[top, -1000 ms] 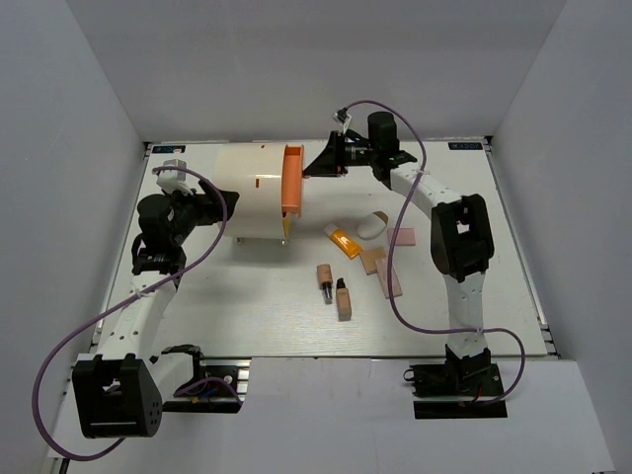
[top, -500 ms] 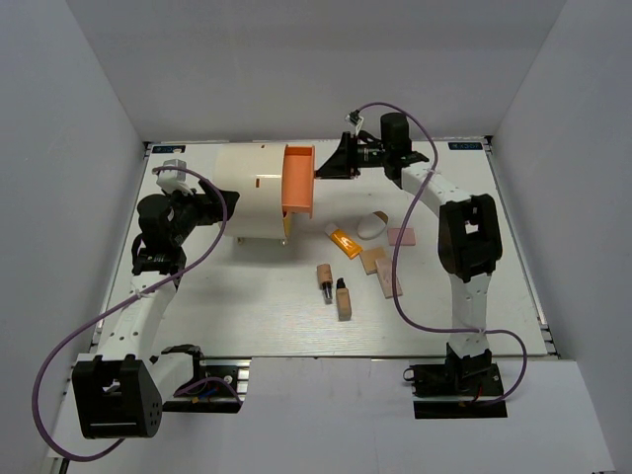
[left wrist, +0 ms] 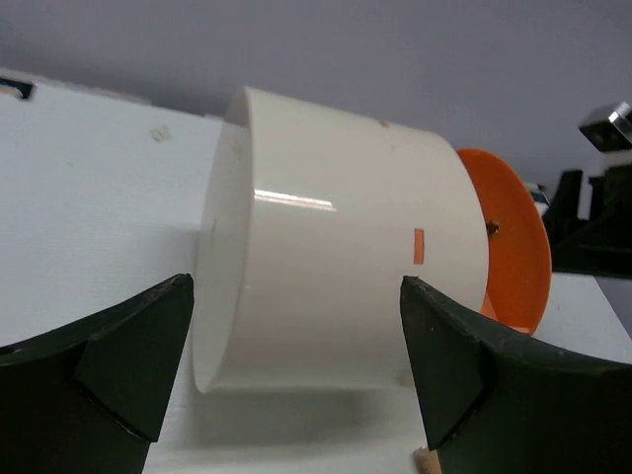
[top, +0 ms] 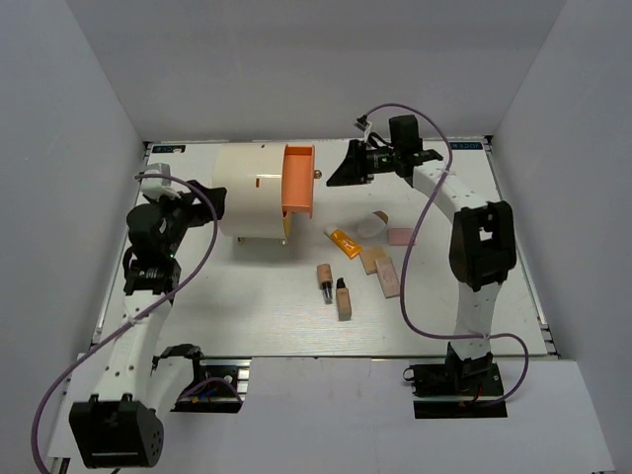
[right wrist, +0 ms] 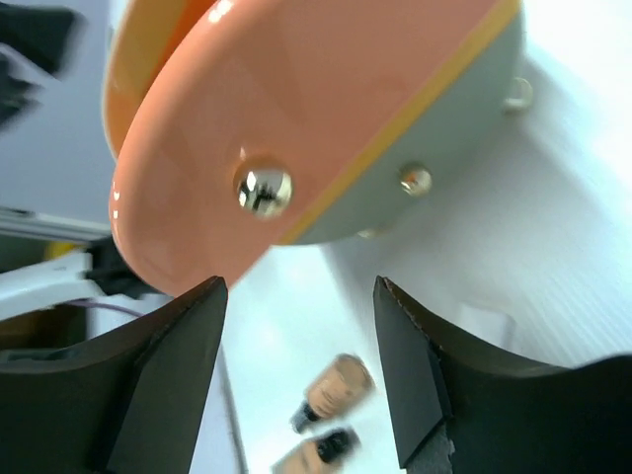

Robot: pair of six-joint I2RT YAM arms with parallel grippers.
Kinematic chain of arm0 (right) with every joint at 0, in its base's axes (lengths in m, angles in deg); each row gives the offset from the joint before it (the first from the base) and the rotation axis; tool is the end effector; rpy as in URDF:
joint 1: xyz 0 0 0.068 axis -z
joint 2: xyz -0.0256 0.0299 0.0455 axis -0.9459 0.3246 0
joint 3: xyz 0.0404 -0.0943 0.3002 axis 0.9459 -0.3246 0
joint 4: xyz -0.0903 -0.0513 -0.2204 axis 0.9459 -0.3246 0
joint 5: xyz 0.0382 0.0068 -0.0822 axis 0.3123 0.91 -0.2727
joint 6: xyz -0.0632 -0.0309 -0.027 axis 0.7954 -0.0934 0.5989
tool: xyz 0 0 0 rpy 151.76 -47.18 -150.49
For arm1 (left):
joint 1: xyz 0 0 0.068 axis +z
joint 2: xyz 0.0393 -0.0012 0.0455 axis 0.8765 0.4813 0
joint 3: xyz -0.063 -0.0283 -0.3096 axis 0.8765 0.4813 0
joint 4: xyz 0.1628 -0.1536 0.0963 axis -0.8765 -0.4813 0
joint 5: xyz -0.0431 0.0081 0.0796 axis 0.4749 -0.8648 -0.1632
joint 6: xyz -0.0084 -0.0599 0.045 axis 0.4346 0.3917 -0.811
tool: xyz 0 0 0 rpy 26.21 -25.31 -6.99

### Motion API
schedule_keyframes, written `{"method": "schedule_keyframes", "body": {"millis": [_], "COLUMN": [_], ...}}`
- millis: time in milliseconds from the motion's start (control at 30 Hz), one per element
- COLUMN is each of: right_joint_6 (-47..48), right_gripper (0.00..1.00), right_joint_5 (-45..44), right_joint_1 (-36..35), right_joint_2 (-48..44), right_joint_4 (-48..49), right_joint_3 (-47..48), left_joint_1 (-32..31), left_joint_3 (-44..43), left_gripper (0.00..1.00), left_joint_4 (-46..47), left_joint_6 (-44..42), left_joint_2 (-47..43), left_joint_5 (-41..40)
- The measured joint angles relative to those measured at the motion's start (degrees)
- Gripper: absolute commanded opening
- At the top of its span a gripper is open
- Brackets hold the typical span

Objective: Organize the makeup

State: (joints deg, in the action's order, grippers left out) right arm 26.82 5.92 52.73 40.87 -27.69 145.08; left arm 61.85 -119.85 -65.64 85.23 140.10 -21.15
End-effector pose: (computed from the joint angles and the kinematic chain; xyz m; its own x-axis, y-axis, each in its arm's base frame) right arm 0.4445 0.2036 0.3160 -0.7285 -0.0512 -0.6832 -0.6609 0.3154 0.6810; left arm 0.1942 -0.0129 0.3587 -0.1692 -0.3670 -0.9147 0.1720 0.9028 -0.3941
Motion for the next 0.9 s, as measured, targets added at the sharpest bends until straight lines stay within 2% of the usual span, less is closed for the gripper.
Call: {"method": "schedule_keyframes", "body": {"millis": [67, 100, 167, 200, 267, 300, 367, 433, 533, 567, 633, 667, 700, 767, 900], "right_joint_6": [6.1, 9.3, 14.7, 17.0, 20.3, 21.4, 23.4, 24.3, 24.6, 24.6, 24.4, 24.5, 24.2, 24.3, 24.4], "right_gripper": [0.62, 0.57, 0.51, 0.44, 0.35, 0.22, 0.13, 0.13, 0.21, 0.32, 0.47, 0.61, 0.67, 0.73, 0.72], "right_joint_5": [-4.1, -6.8, -12.8, -15.8, -20.2, -21.5, -23.5, -24.7, -25.7, -25.9, -26.0, -26.0, -25.9, -25.9, -25.8], "right_joint_1": [0.1, 0.2, 0.3, 0.3, 0.7, 1.0, 1.7, 2.7, 4.3, 4.9, 6.1, 6.7, 7.1, 8.0, 9.2], "right_joint_2": [-4.0, -6.7, -13.6, -17.4, -23.9, -26.5, -30.5, -32.3, -33.4, -33.7, -34.6, -35.1, -35.7, -37.5, -40.5], "right_joint_4": [-4.8, -6.1, -7.1, -7.2, -5.9, -5.7, -5.7, -5.8, -5.8, -5.9, -6.1, -6.1, -6.1, -5.6, -4.7], "right_joint_3": [-1.8, -3.8, -10.3, -14.2, -21.3, -24.4, -29.8, -33.4, -36.9, -37.6, -38.4, -38.5, -38.5, -38.6, -39.6], "left_joint_1": [0.0, 0.0, -0.1, -0.4, -0.9, -1.0, -1.3, -1.7, -2.4, -2.8, -3.5, -4.1, -4.8, -6.8, -12.9], "left_joint_3": [-1.0, -2.0, -4.4, -6.1, -9.8, -11.5, -13.4, -13.7, -13.5, -13.5, -13.5, -13.5, -13.5, -12.9, -8.8], "left_gripper": [0.83, 0.66, 0.53, 0.47, 0.44, 0.44, 0.44, 0.47, 0.49, 0.49, 0.5, 0.5, 0.5, 0.5, 0.52], "left_joint_4": [-2.6, -3.9, -6.7, -8.4, -11.3, -12.2, -14.0, -16.1, -20.7, -22.3, -24.2, -25.0, -25.5, -25.7, -26.1], "left_joint_6": [-0.3, -0.4, -0.5, -0.6, 0.0, 0.6, 2.3, 3.8, 5.4, 5.9, 6.5, 7.0, 7.3, 8.0, 9.1], "left_joint_2": [-3.5, -5.2, -8.0, -8.9, -9.3, -9.0, -7.8, -6.3, -4.5, -4.2, -4.0, -4.1, -4.2, -4.5, -5.1], "left_joint_5": [-2.6, -3.6, -3.7, -2.5, 1.4, 4.3, 10.7, 15.2, 19.6, 20.8, 22.6, 23.2, 23.8, 24.6, 23.7]}}
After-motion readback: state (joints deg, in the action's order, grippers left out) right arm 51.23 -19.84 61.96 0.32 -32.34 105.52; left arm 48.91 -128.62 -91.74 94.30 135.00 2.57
